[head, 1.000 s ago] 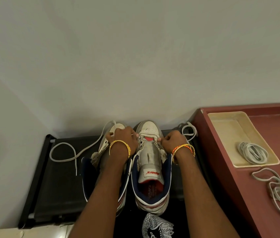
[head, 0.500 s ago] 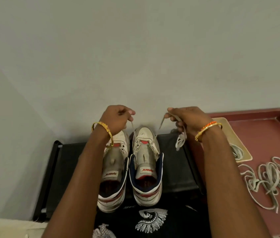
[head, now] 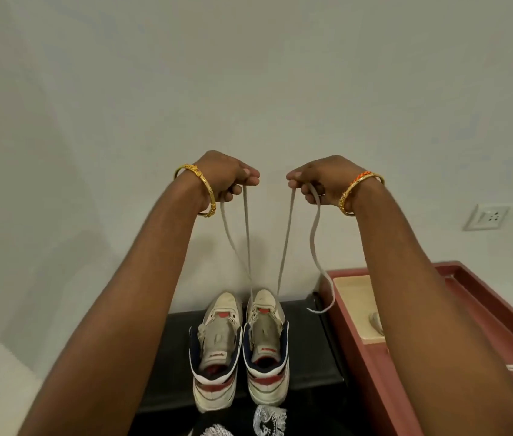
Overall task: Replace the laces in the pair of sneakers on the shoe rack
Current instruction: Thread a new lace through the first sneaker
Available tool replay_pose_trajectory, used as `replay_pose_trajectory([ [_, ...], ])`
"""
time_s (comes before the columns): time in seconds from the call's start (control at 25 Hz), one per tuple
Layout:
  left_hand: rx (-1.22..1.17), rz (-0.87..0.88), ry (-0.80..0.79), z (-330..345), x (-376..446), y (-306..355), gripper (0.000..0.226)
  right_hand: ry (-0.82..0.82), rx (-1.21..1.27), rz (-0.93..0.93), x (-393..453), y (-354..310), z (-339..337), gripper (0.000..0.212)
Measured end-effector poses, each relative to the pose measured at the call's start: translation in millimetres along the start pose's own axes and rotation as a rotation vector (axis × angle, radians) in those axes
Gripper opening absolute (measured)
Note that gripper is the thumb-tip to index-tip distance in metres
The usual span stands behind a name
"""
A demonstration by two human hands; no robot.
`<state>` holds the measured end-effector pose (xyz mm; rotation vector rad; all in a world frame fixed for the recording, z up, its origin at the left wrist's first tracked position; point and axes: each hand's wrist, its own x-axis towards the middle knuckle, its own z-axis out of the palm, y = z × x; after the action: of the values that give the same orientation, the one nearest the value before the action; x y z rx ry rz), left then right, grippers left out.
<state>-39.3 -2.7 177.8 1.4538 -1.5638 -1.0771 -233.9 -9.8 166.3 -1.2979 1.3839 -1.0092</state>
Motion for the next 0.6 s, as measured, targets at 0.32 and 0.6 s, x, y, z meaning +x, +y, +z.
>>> replay_pose_trajectory([
  [0.32, -0.002, 0.042, 0.047, -6, -28, 19, 0.023, 0.134, -0.132, -0.177, -32, -14, 1, 0.018],
  [0.6, -0.017, 0.048, 0.088, -3, -11, 4, 0.019, 0.179, -0.120, -0.209, -18, 1, -2, 0.016],
])
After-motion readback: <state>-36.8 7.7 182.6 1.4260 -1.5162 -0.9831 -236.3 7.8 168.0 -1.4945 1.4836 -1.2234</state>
